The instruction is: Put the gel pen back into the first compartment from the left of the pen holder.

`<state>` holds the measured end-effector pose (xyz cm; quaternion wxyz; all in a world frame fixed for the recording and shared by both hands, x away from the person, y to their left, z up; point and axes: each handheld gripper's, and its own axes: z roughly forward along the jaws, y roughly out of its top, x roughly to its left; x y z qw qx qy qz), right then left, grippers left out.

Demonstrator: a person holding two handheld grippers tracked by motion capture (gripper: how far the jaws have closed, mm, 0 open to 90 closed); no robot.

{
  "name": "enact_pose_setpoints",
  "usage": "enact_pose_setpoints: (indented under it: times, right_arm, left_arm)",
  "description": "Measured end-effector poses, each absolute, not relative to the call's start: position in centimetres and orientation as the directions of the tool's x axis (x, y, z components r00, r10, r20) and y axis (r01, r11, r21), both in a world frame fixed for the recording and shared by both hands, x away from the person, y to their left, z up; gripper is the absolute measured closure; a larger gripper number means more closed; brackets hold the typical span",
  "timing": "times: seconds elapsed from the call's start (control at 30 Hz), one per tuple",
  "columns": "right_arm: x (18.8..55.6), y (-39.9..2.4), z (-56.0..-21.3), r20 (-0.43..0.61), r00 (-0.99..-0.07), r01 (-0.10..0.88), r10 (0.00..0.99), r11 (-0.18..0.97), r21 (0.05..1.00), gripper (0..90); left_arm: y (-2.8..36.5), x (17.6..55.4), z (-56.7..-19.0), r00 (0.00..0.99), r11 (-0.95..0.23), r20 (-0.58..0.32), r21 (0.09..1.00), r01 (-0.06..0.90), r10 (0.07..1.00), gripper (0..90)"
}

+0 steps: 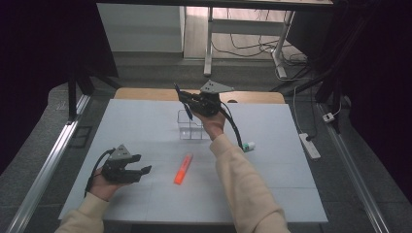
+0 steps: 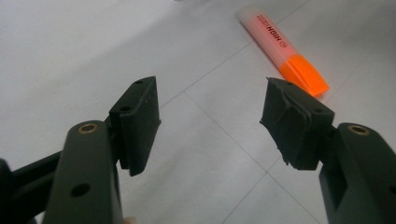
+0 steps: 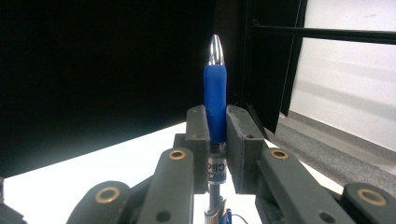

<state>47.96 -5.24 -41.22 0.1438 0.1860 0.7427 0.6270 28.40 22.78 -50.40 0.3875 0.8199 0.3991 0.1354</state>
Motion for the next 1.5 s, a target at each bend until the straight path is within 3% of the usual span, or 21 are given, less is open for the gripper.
enact_pose_setpoints:
  times: [0.67,0.8,0.97,1.5]
  right_arm:
    - [49.3,-3.5,-42.7,0.042,-0.888,0.111,0.459,0.125,0.986,78.8]
    - [49.1,-3.6,-43.0,0.038,-0.871,0.119,0.489,0.136,0.984,63.9]
    - [48.7,-4.5,-42.8,0.028,-0.861,0.118,0.508,0.146,0.982,57.5]
    - [46.3,-10.2,-42.9,0.007,-0.863,0.123,0.504,0.198,0.973,54.3]
  left_arm:
    - [22.7,28.5,-50.4,0.649,-0.385,-0.086,0.744,0.546,0.756,36.5]
    - [22.7,28.5,-50.4,0.649,-0.384,-0.087,0.744,0.547,0.756,36.5]
    - [22.7,28.5,-50.4,0.649,-0.384,-0.086,0.744,0.546,0.756,36.5]
    - [22.6,28.6,-50.5,0.646,-0.388,-0.082,0.740,0.550,0.759,36.5]
